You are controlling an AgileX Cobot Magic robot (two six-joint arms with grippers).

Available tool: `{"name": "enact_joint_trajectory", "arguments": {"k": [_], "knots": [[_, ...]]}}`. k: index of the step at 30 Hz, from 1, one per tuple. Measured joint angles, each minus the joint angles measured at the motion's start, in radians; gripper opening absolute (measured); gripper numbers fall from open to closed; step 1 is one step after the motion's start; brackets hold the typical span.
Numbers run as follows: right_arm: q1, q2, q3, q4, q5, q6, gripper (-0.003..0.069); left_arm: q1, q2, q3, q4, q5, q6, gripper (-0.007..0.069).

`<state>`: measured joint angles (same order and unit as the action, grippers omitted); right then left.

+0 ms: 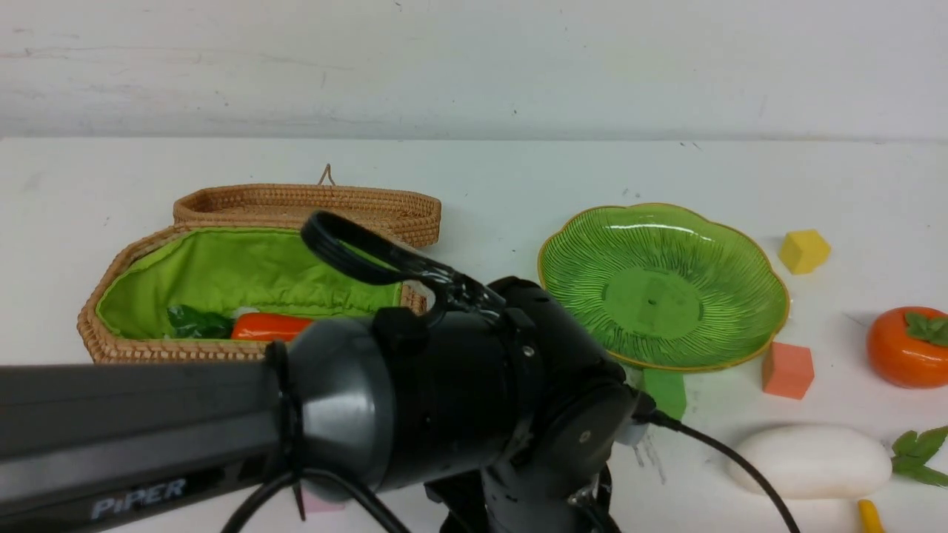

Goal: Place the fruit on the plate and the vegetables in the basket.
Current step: Grab a mangosteen with your left arm and put it on the plate on the right

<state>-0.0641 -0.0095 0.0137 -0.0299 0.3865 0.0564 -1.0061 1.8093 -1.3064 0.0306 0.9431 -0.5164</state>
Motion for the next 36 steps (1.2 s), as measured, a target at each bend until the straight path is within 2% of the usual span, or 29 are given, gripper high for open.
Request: {"name": "enact_joint_trajectory", "arguments": {"k": [4, 7, 14, 20, 36], "knots": [[0.000, 0.000, 0.000, 0.000, 0.000, 0.000, 0.0242, 0.000, 0.054, 0.000, 0.032, 0.003, -0.071, 0.0596], [0.000, 0.000, 0.000, 0.000, 0.000, 0.000, 0.0242, 0.000, 0.074, 0.000, 0.040, 0.003, -0.083, 0.0598], [0.000, 0.000, 0.000, 0.000, 0.000, 0.000, 0.0242, 0.000, 0.078, 0.000, 0.052, -0.056, -0.084, 0.0589], [0.000, 0.000, 0.000, 0.000, 0.000, 0.000, 0.0242, 0.000, 0.078, 0.000, 0.061, -0.061, -0.084, 0.0542], [0.000, 0.000, 0.000, 0.000, 0.000, 0.000, 0.0242, 0.000, 0.078, 0.000, 0.063, 0.037, -0.065, 0.0542]]}}
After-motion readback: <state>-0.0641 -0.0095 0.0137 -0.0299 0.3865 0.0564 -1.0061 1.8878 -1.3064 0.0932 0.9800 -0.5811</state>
